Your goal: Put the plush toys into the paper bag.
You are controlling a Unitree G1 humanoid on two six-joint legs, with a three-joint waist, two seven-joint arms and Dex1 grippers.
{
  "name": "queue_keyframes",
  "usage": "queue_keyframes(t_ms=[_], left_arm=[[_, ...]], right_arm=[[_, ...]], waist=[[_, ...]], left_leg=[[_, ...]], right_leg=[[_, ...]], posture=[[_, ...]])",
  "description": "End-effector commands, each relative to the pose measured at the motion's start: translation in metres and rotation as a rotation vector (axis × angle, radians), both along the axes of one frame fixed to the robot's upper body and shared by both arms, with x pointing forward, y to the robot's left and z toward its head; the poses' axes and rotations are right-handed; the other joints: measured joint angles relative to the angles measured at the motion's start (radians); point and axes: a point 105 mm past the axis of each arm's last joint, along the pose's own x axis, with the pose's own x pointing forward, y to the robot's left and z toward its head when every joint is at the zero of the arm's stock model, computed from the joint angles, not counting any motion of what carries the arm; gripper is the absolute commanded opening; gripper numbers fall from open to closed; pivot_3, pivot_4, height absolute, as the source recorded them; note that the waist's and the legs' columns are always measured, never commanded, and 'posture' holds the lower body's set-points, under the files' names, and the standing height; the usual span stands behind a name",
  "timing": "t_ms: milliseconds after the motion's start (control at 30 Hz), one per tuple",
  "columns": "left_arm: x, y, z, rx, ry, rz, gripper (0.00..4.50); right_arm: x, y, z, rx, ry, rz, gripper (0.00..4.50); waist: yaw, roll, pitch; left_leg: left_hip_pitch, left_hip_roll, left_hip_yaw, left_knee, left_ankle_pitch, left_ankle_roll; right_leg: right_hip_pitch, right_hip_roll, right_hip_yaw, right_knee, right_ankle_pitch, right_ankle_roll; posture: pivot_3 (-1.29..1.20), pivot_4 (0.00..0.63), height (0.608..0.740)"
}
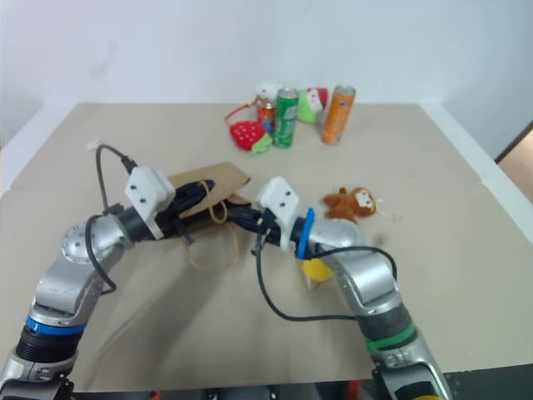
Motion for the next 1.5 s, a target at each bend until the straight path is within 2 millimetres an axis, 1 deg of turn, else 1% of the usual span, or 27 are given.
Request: queue_keyframes(t_ms=[33, 233, 400, 533, 667, 800, 867, 1000, 1233, 1500], left_arm=[[-0.007, -0.002, 0.016, -0.013, -0.059, -0.011, 0.0], [-0.007, -0.001, 0.022, -0.038, -0.068, 0.011, 0.0], [-0.004, 0.003, 0.023, -0.045, -0.069, 0.037, 0.0], [-0.006, 0.006, 0.019, -0.011, -0.072, 0.039, 0.0], [-0.008, 0.009, 0.017, -0.012, -0.065, 0.045, 0.0], [-0.005, 0.011, 0.018, -0.024, -0.059, 0.055, 0.0], [-0.003, 0.011, 0.019, -0.035, -0.058, 0.057, 0.0], [0.0, 0.01, 0.025, -0.06, -0.06, 0.057, 0.0], [0.0, 0.006, 0.031, -0.081, -0.065, 0.054, 0.0], [-0.002, 0.004, 0.031, -0.1, -0.06, 0.056, 0.0]], right_arm=[[0.0, 0.007, 0.009, 0.019, -0.037, 0.019, 0.04], [0.0, 0.021, 0.003, 0.002, -0.039, 0.053, 0.04], [0.001, 0.024, 0.0, 0.004, -0.037, 0.054, 0.04], [0.006, 0.014, 0.006, 0.002, -0.056, 0.03, 0.04], [0.009, -0.001, 0.02, -0.004, -0.087, 0.005, 0.04], [0.009, -0.007, 0.021, -0.019, -0.094, -0.005, 0.04], [0.008, -0.007, 0.018, -0.023, -0.085, -0.004, 0.04], [0.006, 0.002, 0.007, -0.025, -0.061, 0.012, 0.04], [0.006, 0.017, 0.0, -0.018, -0.046, 0.037, 0.04], [0.017, 0.035, -0.003, -0.014, -0.048, 0.049, 0.04]], waist=[[0.0, 0.0, 0.0], [0.0, 0.0, 0.0], [0.0, 0.0, 0.0], [0.0, 0.0, 0.0], [0.0, 0.0, 0.0], [-0.001, 0.0, 0.0], [-0.001, 0.0, 0.0], [0.0, 0.0, 0.0], [0.0, 0.0, 0.0], [-0.001, 0.0, 0.0]], left_leg=[[0.0, 0.0, 0.0, 0.0, 0.0, 0.0], [0.0, 0.0, 0.0, 0.0, 0.0, 0.0], [0.0, 0.0, 0.0, 0.0, 0.0, 0.0], [0.0, 0.0, 0.0, 0.0, 0.0, 0.0], [0.0, 0.0, 0.0, 0.0, 0.0, 0.0], [0.0, -0.001, 0.0, 0.0, 0.0, 0.0], [0.0, 0.001, 0.0, 0.0, 0.0, 0.0], [0.0, 0.001, 0.0, 0.0, 0.0, 0.0], [0.0, 0.001, 0.0, 0.0, 0.0, 0.0], [0.0, 0.001, 0.0, 0.0, 0.0, 0.0]], right_leg=[[0.0, 0.0, 0.0, 0.0, 0.0, 0.0], [0.0, 0.0, 0.0, 0.0, 0.0, 0.0], [0.0, 0.0, 0.0, 0.0, 0.0, 0.0], [0.0, 0.0, 0.0, 0.0, 0.0, 0.0], [0.0, 0.0, 0.0, 0.0, 0.0, 0.0], [0.0, -0.001, 0.0, 0.0, 0.0, 0.0], [0.0, 0.0, 0.0, 0.0, 0.0, -0.001], [0.0, 0.001, 0.0, 0.0, 0.0, -0.001], [0.0, 0.001, 0.0, 0.0, 0.0, -0.001], [0.0, 0.001, 0.0, 0.0, 0.0, -0.001]], posture=[[0.0, 0.15, 0.74], [0.0, 0.15, 0.74], [0.0, 0.15, 0.74], [0.0, 0.15, 0.74], [0.0, 0.15, 0.74], [0.0, 0.15, 0.74], [0.0, 0.15, 0.74], [0.0, 0.15, 0.74], [0.0, 0.15, 0.74], [0.0, 0.15, 0.74]])
